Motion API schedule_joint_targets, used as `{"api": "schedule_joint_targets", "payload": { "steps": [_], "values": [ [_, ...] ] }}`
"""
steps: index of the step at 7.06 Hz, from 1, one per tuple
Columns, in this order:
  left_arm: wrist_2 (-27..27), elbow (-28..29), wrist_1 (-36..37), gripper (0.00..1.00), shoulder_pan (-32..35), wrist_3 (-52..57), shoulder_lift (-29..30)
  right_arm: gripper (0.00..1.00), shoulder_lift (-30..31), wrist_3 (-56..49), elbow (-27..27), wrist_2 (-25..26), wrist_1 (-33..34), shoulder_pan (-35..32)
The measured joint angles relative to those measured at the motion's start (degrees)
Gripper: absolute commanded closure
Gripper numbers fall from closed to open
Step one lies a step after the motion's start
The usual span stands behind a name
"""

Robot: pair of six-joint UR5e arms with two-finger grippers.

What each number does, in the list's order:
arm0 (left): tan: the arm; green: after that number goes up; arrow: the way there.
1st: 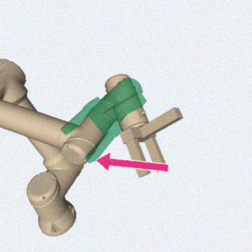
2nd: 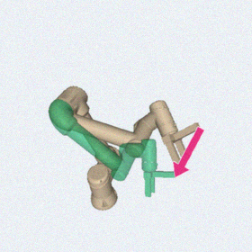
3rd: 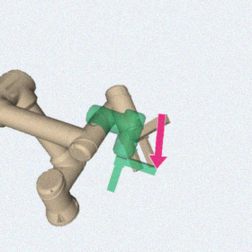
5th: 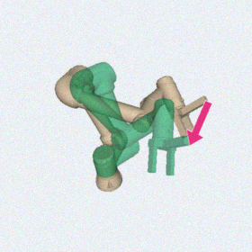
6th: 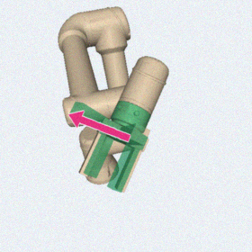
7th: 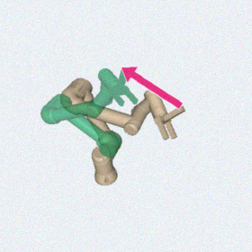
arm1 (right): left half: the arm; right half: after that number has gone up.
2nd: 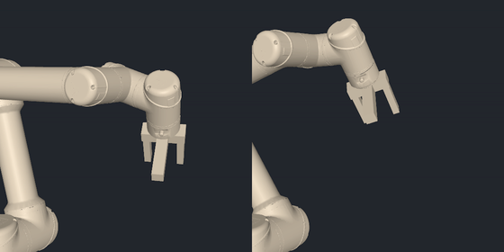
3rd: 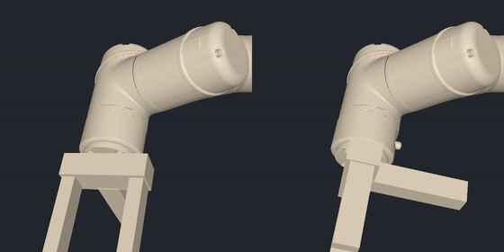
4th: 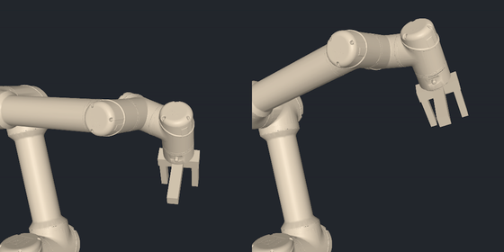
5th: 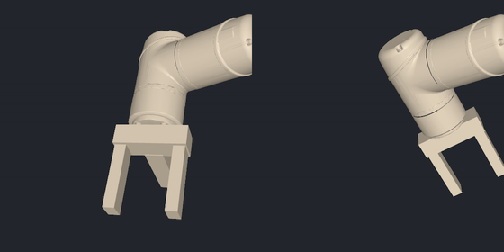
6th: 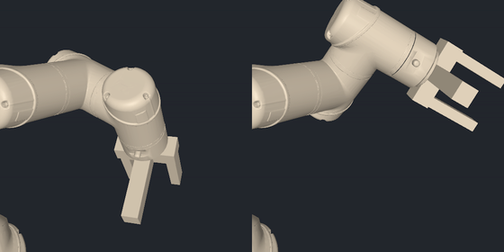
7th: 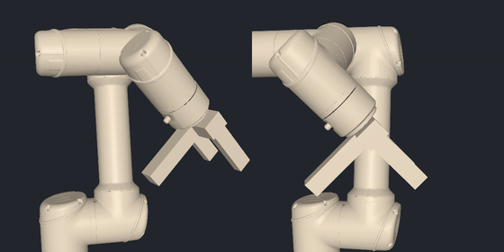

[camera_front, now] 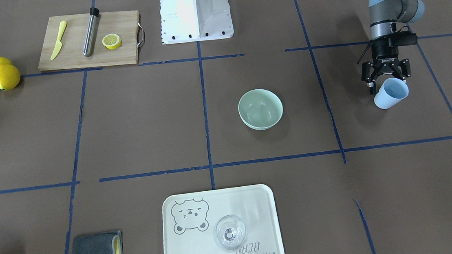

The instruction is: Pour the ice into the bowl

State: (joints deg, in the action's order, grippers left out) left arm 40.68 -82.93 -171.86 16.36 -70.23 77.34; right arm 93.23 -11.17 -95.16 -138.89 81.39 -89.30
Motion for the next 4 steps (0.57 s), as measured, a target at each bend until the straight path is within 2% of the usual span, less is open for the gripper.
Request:
{"api": "schedule_joint_targets", "payload": {
  "steps": [4],
  "values": [
    [0.01, 0.14, 0.11, 0.05, 1.37, -0.10, 0.70, 0.00, -0.11, -0.07, -0.02, 0.02, 0.00, 0.00]
  ]
}}
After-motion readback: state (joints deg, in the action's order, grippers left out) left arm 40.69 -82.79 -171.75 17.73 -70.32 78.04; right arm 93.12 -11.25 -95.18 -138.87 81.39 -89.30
